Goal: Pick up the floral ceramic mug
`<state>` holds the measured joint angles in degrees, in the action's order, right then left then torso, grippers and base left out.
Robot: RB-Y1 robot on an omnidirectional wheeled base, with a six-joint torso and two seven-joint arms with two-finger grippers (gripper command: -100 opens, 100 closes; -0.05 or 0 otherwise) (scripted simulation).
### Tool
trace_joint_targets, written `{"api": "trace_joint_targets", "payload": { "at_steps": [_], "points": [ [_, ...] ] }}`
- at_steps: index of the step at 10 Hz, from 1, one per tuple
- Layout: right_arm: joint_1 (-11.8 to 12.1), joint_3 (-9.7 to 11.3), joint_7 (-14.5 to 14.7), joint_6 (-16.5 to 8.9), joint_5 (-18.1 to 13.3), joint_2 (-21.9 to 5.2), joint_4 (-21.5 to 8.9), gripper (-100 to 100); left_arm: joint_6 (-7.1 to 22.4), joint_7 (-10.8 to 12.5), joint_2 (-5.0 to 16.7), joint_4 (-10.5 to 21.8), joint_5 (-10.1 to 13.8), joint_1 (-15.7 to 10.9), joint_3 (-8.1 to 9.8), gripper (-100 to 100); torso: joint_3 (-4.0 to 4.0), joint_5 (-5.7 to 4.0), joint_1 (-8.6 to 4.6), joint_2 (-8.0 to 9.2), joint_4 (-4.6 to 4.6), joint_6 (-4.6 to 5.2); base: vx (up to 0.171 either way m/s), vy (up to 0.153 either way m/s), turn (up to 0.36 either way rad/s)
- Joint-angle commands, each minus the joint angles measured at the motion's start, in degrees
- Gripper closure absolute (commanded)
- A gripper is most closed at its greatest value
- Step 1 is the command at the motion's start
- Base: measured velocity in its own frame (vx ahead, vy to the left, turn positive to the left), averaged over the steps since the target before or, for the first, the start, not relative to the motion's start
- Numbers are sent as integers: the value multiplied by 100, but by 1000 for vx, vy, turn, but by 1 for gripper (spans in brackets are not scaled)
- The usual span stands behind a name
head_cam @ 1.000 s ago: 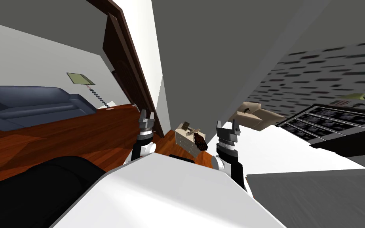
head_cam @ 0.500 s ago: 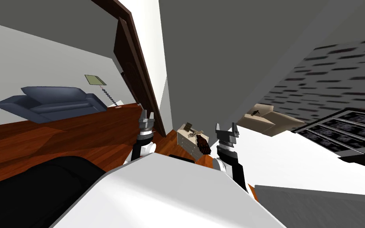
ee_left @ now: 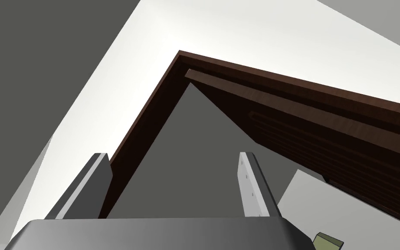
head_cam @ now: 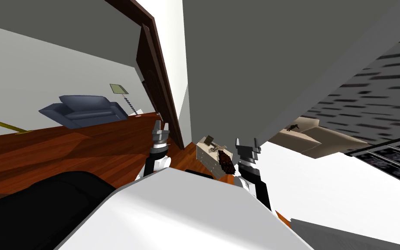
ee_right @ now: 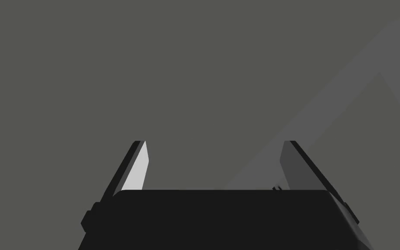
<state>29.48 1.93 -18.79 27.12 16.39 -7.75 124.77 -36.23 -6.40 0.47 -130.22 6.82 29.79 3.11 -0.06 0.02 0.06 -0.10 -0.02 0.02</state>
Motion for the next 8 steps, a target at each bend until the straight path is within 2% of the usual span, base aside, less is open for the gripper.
{"api": "trace_joint_targets", "payload": {
  "at_steps": [1,2,3,4,5,7,8],
  "points": [
    [83,-21,-286,-44,277,-65,-165,-100,0,0,0,0,0,0,0,0,0,0,0,0,0,0,33,32,200],
    [83,-21,-429,-44,277,-65,-165,-100,0,0,0,0,0,-1,-1,0,-1,1,5,-2,0,-4,28,25,100],
    [168,-45,-592,-77,523,-124,-323,-100,0,0,0,0,0,0,0,0,0,1,5,0,0,0,32,29,233],
    [168,-45,-762,-77,535,-124,-323,-100,0,0,0,0,0,-1,-1,0,0,1,5,-1,0,-3,27,17,119],
    [260,-72,-928,-116,782,-183,-490,-100,0,0,0,0,0,0,0,0,1,1,2,1,0,0,35,30,200],
    [260,-72,-1178,-116,804,-183,-490,-100,0,0,0,0,0,0,0,0,0,1,4,0,0,0,21,14,64],
    [358,-99,-1373,-160,1077,-241,-665,-100,0,0,0,0,0,0,0,0,3,0,0,6,1,1,20,20,261]
  ]
}}
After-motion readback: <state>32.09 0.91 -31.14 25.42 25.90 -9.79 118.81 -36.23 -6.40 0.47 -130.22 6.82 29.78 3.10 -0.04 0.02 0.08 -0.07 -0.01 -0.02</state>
